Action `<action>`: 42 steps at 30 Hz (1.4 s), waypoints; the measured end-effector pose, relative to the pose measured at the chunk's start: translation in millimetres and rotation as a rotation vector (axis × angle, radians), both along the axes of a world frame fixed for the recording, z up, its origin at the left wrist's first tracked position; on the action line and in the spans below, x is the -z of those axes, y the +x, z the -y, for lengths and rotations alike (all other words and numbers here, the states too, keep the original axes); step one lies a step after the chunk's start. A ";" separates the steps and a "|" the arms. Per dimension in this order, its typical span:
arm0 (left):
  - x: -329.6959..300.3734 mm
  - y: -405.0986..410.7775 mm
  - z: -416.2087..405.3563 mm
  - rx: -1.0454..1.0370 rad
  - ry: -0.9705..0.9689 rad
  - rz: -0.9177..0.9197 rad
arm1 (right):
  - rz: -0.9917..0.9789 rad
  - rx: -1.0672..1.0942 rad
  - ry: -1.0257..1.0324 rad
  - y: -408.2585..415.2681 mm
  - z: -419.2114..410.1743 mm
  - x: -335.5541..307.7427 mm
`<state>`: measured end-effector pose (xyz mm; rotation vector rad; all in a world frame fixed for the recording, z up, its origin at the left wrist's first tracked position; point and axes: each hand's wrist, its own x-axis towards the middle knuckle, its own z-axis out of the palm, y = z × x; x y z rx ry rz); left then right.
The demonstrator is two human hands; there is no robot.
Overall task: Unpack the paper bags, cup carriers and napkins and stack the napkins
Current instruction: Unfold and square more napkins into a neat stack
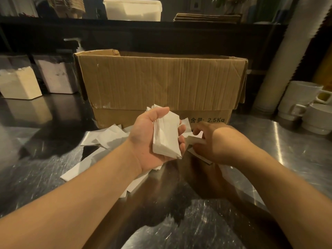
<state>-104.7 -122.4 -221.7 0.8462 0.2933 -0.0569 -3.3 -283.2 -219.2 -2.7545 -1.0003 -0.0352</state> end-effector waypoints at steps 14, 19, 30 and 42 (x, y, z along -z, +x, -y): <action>0.7 0.3 -1.9 0.009 0.011 0.014 | -0.034 0.061 0.036 8.3 -0.1 -0.4; -0.6 -0.2 -1.2 0.009 0.009 0.012 | -0.144 -0.037 -0.096 8.0 6.9 -3.4; -0.6 -0.8 -1.6 0.020 0.003 0.015 | -0.105 0.007 0.021 5.1 2.2 -3.8; 0.7 0.3 -3.9 0.023 -0.005 0.018 | -0.111 0.028 0.094 4.8 2.8 -7.1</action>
